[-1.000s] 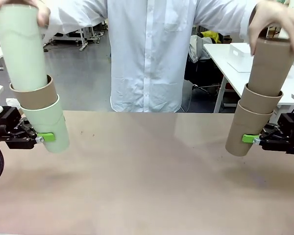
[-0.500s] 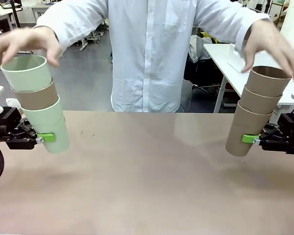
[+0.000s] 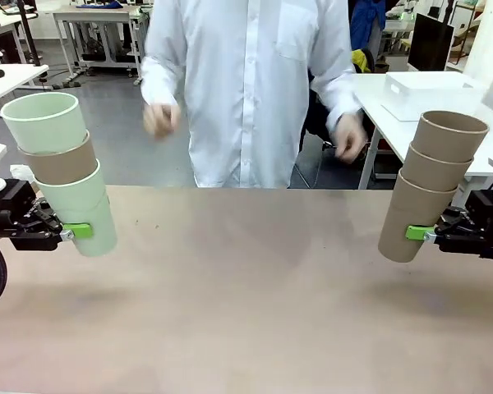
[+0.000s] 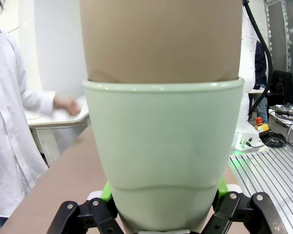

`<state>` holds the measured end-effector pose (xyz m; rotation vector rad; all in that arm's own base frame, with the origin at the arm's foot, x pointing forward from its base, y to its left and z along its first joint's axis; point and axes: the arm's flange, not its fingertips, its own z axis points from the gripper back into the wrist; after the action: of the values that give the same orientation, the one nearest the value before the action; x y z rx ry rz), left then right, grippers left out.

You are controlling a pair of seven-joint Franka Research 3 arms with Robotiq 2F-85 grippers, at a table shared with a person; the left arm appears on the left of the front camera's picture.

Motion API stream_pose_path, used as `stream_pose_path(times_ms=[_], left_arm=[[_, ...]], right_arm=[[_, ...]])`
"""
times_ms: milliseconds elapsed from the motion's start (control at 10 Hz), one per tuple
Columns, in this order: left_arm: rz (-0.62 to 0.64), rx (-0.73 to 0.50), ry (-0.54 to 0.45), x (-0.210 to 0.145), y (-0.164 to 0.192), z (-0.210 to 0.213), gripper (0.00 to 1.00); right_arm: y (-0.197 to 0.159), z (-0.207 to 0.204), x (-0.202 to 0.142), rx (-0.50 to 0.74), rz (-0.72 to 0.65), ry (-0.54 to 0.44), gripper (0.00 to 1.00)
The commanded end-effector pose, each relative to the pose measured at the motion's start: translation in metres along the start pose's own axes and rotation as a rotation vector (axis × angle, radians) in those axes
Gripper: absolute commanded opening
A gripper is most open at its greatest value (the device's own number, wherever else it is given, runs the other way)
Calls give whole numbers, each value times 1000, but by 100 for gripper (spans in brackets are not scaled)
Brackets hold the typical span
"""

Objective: Stack the cups and store them in the basket.
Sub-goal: Place the stack of Reusable plastic cups into the Pantry Basket.

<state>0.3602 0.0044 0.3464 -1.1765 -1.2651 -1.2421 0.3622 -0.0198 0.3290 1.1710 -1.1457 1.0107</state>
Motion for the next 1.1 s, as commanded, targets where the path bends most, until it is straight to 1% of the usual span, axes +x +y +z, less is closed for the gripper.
stream_pose_path(times_ms=[0, 1000], left_arm=[[-8, -4, -5, 5, -1, -1, 85], [-8, -4, -5, 5, -1, -1, 85]], right_arm=[[-2, -4, 4, -13, 10, -15, 86], [-2, -4, 4, -13, 10, -15, 86]])
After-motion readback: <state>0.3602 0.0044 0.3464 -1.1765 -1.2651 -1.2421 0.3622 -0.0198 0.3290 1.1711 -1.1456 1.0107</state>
